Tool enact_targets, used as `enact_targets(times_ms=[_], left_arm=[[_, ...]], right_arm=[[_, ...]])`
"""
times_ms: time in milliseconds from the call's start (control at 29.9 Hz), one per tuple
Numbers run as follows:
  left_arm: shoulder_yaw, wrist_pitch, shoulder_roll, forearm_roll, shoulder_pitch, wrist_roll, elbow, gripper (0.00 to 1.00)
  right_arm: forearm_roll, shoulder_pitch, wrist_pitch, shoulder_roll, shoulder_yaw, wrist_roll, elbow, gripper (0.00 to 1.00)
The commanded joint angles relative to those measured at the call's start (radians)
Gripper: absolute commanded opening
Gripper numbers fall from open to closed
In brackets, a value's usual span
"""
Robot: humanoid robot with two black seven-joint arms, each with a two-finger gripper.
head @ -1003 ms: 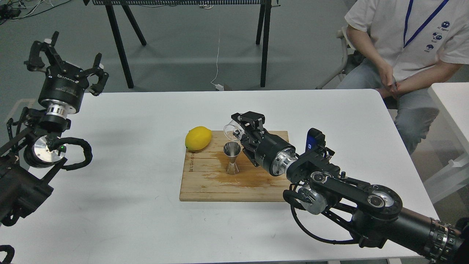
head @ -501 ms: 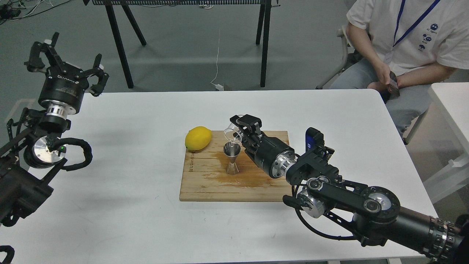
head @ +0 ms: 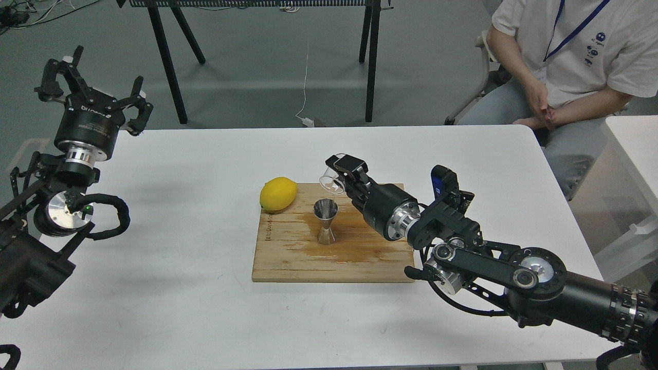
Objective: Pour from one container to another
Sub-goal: 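Tilt the glass cup with the right gripper to pour into the jigger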
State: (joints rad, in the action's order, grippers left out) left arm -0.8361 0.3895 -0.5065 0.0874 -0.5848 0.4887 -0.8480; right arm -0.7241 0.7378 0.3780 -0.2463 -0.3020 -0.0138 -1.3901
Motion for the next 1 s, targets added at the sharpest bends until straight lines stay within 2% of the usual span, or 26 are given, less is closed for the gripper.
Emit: enact_targets(times_ms=[0, 969], left_arm=[[0.0, 0.0, -0.001, 0.0, 0.003, 0.0, 0.0, 1.0], [0.0, 0.0, 0.002, -0.002, 0.005, 0.0, 0.0, 1.0]], right_arm=[[-0.001, 0.002, -0.001, 0.001, 0.003, 0.0, 0.0, 0.35], [-0.086, 0.061, 0.058, 0.015, 0.124, 0.012, 0.029, 0.35]])
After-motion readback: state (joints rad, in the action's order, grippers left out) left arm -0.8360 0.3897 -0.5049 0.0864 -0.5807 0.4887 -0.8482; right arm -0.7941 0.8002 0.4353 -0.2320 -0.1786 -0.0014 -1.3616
